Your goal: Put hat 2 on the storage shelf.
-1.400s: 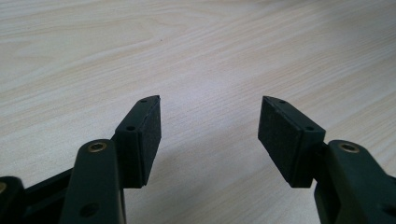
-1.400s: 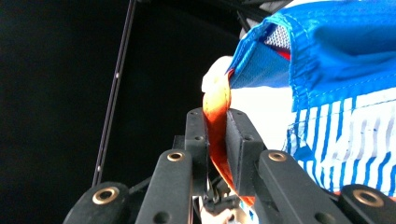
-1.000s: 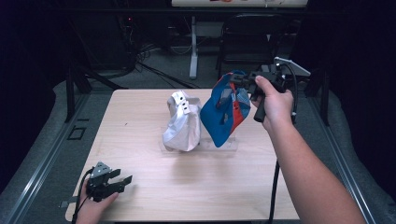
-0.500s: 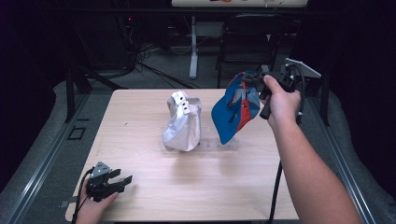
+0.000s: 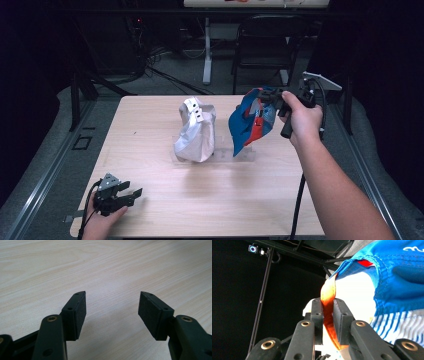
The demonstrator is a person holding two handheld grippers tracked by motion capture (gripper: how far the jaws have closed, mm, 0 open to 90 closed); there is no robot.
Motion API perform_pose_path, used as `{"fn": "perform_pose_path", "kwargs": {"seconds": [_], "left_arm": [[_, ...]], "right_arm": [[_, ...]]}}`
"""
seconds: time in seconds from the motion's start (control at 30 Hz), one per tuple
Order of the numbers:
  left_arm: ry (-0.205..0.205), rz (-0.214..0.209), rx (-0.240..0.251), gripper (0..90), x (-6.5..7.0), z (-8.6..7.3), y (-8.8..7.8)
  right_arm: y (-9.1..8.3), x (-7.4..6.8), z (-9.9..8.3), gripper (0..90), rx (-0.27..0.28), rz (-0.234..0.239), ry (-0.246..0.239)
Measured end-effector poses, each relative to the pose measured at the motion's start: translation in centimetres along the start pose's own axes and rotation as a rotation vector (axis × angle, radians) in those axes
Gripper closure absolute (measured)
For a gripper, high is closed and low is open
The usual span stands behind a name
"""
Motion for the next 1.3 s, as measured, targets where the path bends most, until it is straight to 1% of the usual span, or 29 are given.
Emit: {"fn": "perform_pose_path", "kwargs": {"seconds": [0.03, 0.07, 0.13, 0.17, 0.23, 0.27, 0.3, 0.37, 0.43, 0.5, 0.57, 0.6, 0.63, 0.73, 0.8, 0.87, 1.0, 1.1, 1.2, 1.3], "left_arm": [[0.0, 0.0, 0.001, 39.9, 0.0, 0.0, 0.0], [-0.004, 0.002, 0.019, 39.9, 0.0, 0.1, 0.1], [0.0, 0.003, 0.018, 39.9, -0.1, 0.0, 0.0], [-0.001, -0.002, 0.005, 39.9, -0.1, 0.0, -0.1], [-0.001, 0.0, 0.002, 39.9, -0.2, 0.0, -0.1], [-0.001, -0.001, 0.003, 39.9, -0.2, 0.0, -0.1], [-0.001, -0.001, 0.003, 39.9, -0.2, 0.0, -0.1], [-0.001, -0.002, 0.005, 39.9, -0.1, 0.0, -0.1], [-0.003, -0.003, 0.014, 39.9, -0.1, 0.0, -0.1], [-0.001, -0.001, 0.006, 39.9, -0.2, 0.0, -0.1], [-0.001, 0.001, 0.004, 39.9, -0.2, 0.0, -0.1], [-0.001, 0.001, 0.004, 39.9, -0.2, 0.0, 0.0], [-0.001, 0.001, 0.004, 39.9, -0.2, 0.0, 0.0], [-0.001, -0.002, 0.009, 39.9, -0.1, 0.0, 0.0], [-0.001, -0.001, 0.009, 39.9, -0.1, 0.0, 0.1], [-0.001, -0.001, 0.008, 39.9, -0.1, 0.0, 0.1], [-0.003, 0.002, 0.002, 39.9, -0.2, -0.1, 0.0], [-0.002, 0.001, 0.002, 39.9, -0.2, -0.1, 0.0], [0.002, 0.0, 0.001, 39.9, -0.2, -0.1, 0.0], [-0.003, 0.001, 0.003, 39.9, -0.2, -0.1, 0.0]], "right_arm": [[0.2, -0.1, -0.1, 79.4, -0.011, -0.002, -0.006], [0.5, -0.3, -0.2, 79.4, -0.016, 0.0, -0.01], [1.2, -0.6, -0.6, 79.4, -0.025, 0.006, -0.01], [1.5, -0.7, -0.8, 79.3, -0.038, 0.004, -0.013], [2.0, -0.8, -1.2, 79.2, -0.06, 0.002, -0.028], [2.2, -0.8, -1.4, 79.2, -0.061, -0.001, -0.035], [2.3, -0.8, -1.5, 79.0, -0.068, -0.006, -0.045], [2.7, -0.6, -1.6, 79.0, -0.059, -0.014, -0.037], [2.9, -0.1, -1.8, 79.0, -0.073, -0.022, -0.037], [3.1, 0.5, -1.9, 78.9, -0.08, -0.027, -0.035], [3.2, 1.0, -2.0, 78.9, -0.083, -0.031, -0.024], [3.3, 1.2, -2.0, 78.9, -0.076, -0.032, -0.018], [3.2, 1.4, -2.0, 78.8, -0.085, -0.031, -0.025], [3.2, 1.7, -2.1, 78.6, -0.083, -0.032, -0.015], [3.2, 2.0, -2.1, 78.1, -0.087, -0.038, -0.018], [3.2, 2.1, -2.1, 77.9, -0.081, -0.044, -0.027], [3.1, 2.3, -2.1, 77.2, -0.086, -0.041, -0.021], [2.9, 2.3, -2.1, 76.9, -0.076, -0.04, -0.019], [2.7, 2.4, -2.1, 76.3, -0.085, -0.046, -0.032], [2.6, 2.5, -2.0, 75.6, -0.078, -0.05, -0.035]]}}
Point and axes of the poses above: each handheld gripper's, and its own axes: y roughly forward along the jaws, z roughly out of its top, x roughly to its right, the point moved 6 cm from there along y, roughly forward along the jaws
